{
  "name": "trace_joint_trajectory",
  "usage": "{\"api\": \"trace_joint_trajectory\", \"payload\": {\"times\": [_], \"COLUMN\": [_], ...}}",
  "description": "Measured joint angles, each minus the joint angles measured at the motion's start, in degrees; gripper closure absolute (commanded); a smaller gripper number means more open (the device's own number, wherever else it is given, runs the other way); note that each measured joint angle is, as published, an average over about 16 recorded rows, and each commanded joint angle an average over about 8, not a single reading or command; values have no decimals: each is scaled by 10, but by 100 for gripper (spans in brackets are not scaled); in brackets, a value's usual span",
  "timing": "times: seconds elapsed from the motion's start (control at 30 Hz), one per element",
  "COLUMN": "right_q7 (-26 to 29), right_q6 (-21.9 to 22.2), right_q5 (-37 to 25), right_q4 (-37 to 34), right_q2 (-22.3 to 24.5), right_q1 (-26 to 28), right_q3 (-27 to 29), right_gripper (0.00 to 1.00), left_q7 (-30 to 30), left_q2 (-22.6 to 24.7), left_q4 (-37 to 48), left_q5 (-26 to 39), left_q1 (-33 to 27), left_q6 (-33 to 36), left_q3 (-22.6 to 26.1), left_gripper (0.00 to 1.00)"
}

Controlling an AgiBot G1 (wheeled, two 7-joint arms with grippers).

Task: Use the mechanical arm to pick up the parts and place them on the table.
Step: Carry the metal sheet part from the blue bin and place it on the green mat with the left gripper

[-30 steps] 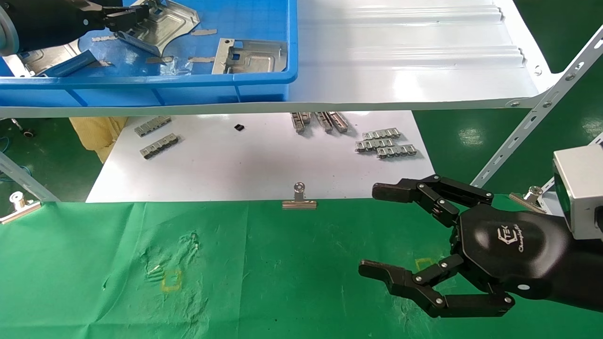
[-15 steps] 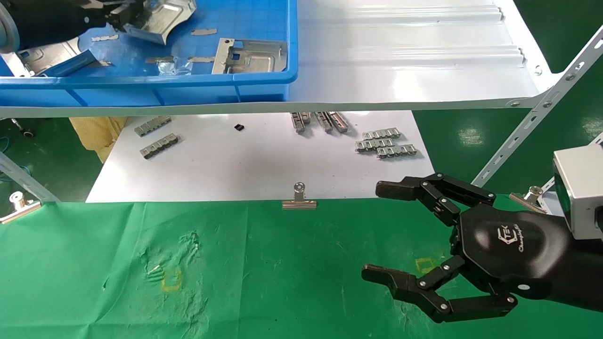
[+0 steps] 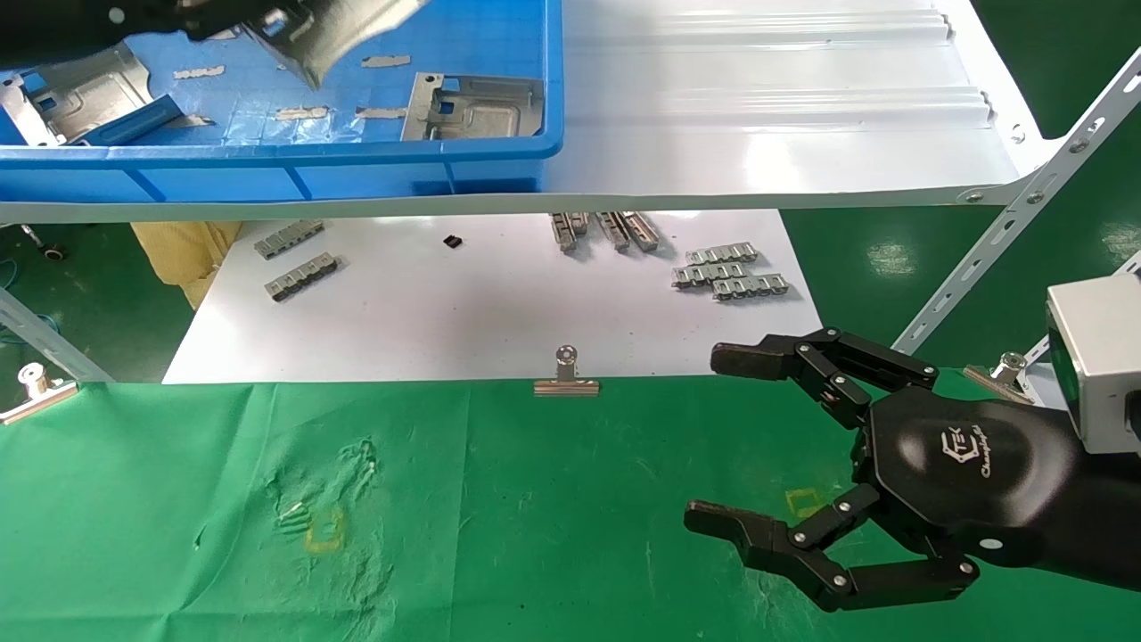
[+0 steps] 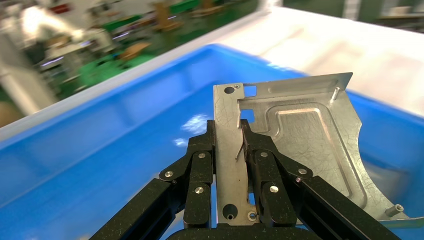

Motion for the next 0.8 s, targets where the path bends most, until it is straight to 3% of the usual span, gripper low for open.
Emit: {"api": "trace_joint_trajectory", "payload": {"times": [0.33,0.8], "right_q7": [0,0], "right_q6": [0,0], "right_q5": [0,0], "right_q4": [0,0], "right_q2": [0,0], "right_q1": [0,0], "right_q3": [0,0], "right_gripper": [0,0], "left_q7": [76,128], "left_q2": [-41,-134], "left_q4": [-35,-235], "left_q5": [-34,-164], "left_q1": [42,184], "left_q6": [135,160], "left_q3": [-8,51], "left_gripper": [100,100]}}
